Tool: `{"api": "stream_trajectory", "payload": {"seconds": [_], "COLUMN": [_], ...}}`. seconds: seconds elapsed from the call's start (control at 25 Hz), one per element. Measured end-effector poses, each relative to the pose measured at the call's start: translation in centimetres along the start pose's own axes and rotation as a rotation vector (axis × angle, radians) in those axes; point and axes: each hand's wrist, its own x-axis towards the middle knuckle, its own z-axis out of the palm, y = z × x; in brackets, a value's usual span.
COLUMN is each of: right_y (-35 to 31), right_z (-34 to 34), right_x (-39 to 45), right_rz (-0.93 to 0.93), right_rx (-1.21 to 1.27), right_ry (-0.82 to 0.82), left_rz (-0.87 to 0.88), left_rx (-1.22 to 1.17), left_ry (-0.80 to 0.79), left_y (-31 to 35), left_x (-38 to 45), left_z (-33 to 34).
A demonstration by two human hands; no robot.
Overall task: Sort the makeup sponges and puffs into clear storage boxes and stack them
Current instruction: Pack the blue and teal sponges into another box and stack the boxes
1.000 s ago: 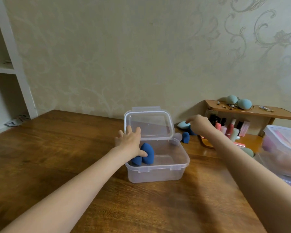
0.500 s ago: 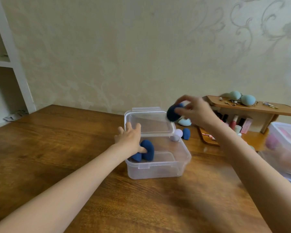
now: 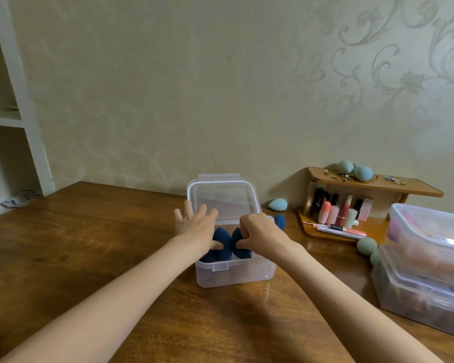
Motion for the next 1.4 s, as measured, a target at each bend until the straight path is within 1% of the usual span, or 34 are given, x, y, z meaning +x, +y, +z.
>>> {"api": "stream_trajectory", "payload": {"seconds": [0.12,0.24,0.28,0.36,0.44,0.48,0.52,0.56,0.64,0.68,0.72,0.76,0.84,0.88,1.0,1.04,1.08,1.16,1.2,1.24,1.28,1.32,1.36,1.4], "right_y": [0.4,0.5,0.3,0.5,0.9,1.3,1.8,2.5,4.8,6.2,7.4,8.3,9.4,9.8,10.8,11.0,11.2,11.2,11.1,10.8,10.2,9.2,8.1,6.8], "right_z": [0.3,0.6,0.4,0.2,0.0,-0.2,-0.9,-1.6,-2.6,-2.6,-2.3,-1.7,0.5,1.6,3.4,3.7,3.8,2.8,1.5,-0.1,-1.8,-3.2,-4.1,-4.5], "right_x": [0.3,0.7,0.8,1.1,0.8,0.3,-0.5,-0.9,-0.6,0.2,0.9,1.6,2.8,3.2,4.2,4.3,4.2,3.6,3.3,3.0,2.6,2.1,1.7,1.1], "right_rz": [0.021,0.044,0.042,0.043,0.018,-0.009,-0.029,-0.023,0.078,0.149,0.221,0.274,0.285,0.271,0.273,0.297,0.323,0.345,0.314,0.255,0.167,0.079,0.014,-0.035], "right_rx": [-0.038,-0.056,-0.110,-0.218,-0.185,-0.100,0.022,0.155,0.342,0.362,0.337,0.295,0.242,0.217,0.210,0.256,0.327,0.496,0.564,0.608,0.623,0.587,0.481,0.320], "right_ry": [-0.004,-0.094,-0.138,-0.211,-0.212,-0.160,-0.063,0.084,0.403,0.471,0.451,0.357,0.134,0.072,-0.007,0.001,0.061,0.315,0.428,0.457,0.389,0.255,0.105,-0.017], "left_rz": [0.103,0.210,0.218,0.205,0.191,0.187,0.186,0.190,0.210,0.218,0.220,0.217,0.212,0.213,0.213,0.213,0.214,0.212,0.212,0.212,0.213,0.213,0.210,0.204], "left_rx": [-0.040,-0.209,-0.246,-0.237,-0.198,-0.200,-0.217,-0.238,-0.252,-0.252,-0.255,-0.257,-0.248,-0.246,-0.252,-0.251,-0.247,-0.236,-0.234,-0.233,-0.231,-0.228,-0.225,-0.227], "left_ry": [-0.011,-0.093,-0.115,-0.113,-0.079,-0.064,-0.055,-0.055,-0.052,-0.050,-0.049,-0.044,-0.035,-0.034,-0.031,-0.032,-0.031,-0.028,-0.023,-0.020,-0.021,-0.025,-0.029,-0.034], "left_y": [-0.3,0.4,0.8,1.8,2.2,2.2,2.1,1.9,1.7,1.6,1.6,1.6,1.6,1.7,1.6,1.6,1.6,1.6,1.6,1.6,1.7,1.7,1.6,1.7], "left_x": [0.5,1.2,1.4,1.9,2.2,2.3,2.4,2.5,2.5,2.5,2.5,2.4,2.4,2.4,2.4,2.5,2.5,2.6,2.6,2.6,2.7,2.7,2.7,2.7], "left_z": [-0.3,-0.6,-0.7,-0.6,-0.2,0.0,0.1,0.2,0.3,0.3,0.4,0.5,0.7,0.7,0.8,0.9,0.9,1.1,1.1,1.1,1.2,1.1,1.1,1.1]}}
